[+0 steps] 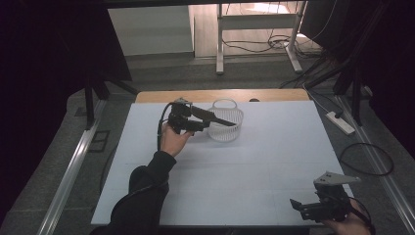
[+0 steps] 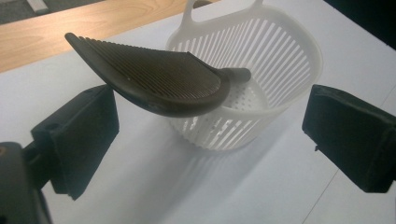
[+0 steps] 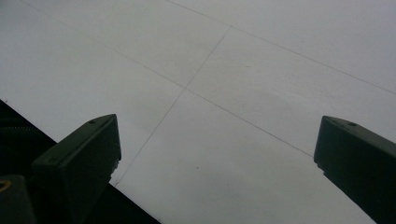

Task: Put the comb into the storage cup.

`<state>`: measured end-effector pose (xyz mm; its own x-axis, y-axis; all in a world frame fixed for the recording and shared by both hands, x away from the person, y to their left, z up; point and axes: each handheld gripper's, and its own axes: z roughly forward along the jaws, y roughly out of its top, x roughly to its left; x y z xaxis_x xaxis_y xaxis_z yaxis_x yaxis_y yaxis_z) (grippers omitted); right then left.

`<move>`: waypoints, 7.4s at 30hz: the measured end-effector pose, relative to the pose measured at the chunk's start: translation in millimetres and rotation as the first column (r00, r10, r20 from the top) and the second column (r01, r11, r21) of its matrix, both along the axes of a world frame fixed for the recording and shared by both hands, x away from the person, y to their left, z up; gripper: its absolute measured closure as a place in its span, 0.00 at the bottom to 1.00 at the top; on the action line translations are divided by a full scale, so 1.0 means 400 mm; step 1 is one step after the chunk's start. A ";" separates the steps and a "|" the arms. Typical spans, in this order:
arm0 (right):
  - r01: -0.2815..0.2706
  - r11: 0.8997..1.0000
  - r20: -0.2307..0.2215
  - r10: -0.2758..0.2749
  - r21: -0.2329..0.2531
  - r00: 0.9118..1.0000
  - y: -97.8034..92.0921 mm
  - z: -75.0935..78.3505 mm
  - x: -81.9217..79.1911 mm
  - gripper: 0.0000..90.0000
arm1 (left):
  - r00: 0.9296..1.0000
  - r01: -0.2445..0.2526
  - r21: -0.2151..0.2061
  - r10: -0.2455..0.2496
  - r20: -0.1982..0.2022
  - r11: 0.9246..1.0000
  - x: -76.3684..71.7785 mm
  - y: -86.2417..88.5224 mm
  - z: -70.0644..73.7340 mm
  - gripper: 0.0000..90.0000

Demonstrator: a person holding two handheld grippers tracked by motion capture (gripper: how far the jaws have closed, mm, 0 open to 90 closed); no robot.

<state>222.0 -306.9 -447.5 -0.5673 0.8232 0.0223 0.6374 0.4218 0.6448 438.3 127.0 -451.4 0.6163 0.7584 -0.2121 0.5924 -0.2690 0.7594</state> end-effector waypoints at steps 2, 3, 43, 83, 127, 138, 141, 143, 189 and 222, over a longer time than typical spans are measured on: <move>0.000 1.000 0.000 0.000 -0.001 1.000 0.000 0.000 0.000 0.01 | 1.000 0.001 0.008 -0.001 0.014 1.000 -0.005 -0.001 0.002 0.04; 0.000 1.000 0.000 0.000 -0.001 1.000 0.000 0.000 0.000 0.01 | 1.000 0.006 0.023 -0.007 0.025 1.000 -0.009 -0.002 0.003 0.03; -0.004 1.000 0.010 0.004 -0.003 1.000 0.001 0.001 -0.003 0.01 | 0.997 0.027 0.102 -0.033 0.068 0.994 -0.082 0.028 -0.001 0.00; 0.013 1.000 0.037 -0.013 -0.002 0.999 -0.001 0.004 -0.008 0.00 | 0.999 0.032 0.100 -0.035 0.031 0.994 -0.165 0.104 -0.023 0.00; 0.008 1.000 0.058 -0.009 0.002 0.998 -0.001 0.007 -0.013 0.00 | 0.999 0.024 0.063 -0.026 0.027 0.998 -0.297 0.164 -0.009 0.00; 0.008 1.000 0.057 -0.007 -0.001 0.998 0.001 0.007 -0.013 0.00 | 1.000 0.008 0.034 -0.009 0.021 0.999 -0.340 0.198 -0.009 0.00; 0.007 1.000 0.057 -0.007 -0.002 0.998 0.001 0.007 -0.013 0.00 | 1.000 0.005 0.029 -0.006 0.018 1.000 -0.350 0.206 -0.010 0.00; 0.008 1.000 0.056 -0.008 -0.002 0.998 0.001 0.007 -0.013 0.00 | 1.000 0.003 0.028 -0.003 0.017 1.000 -0.356 0.212 -0.009 0.00; 0.007 1.000 0.055 -0.007 -0.010 0.998 0.004 0.006 -0.013 0.00 | 0.998 -0.055 0.026 0.056 -0.019 0.998 -0.531 0.321 -0.017 0.00; 0.007 1.000 0.050 -0.006 -0.017 0.999 0.006 0.006 -0.012 0.00 | 0.995 -0.097 0.040 0.097 -0.023 0.995 -0.614 0.362 -0.025 0.00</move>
<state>217.1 -304.6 -445.1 -0.5617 0.8271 -0.0197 0.6078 0.4287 0.6684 192.5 272.0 -461.6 0.5344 0.8224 -0.1953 0.6355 -0.2386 0.7343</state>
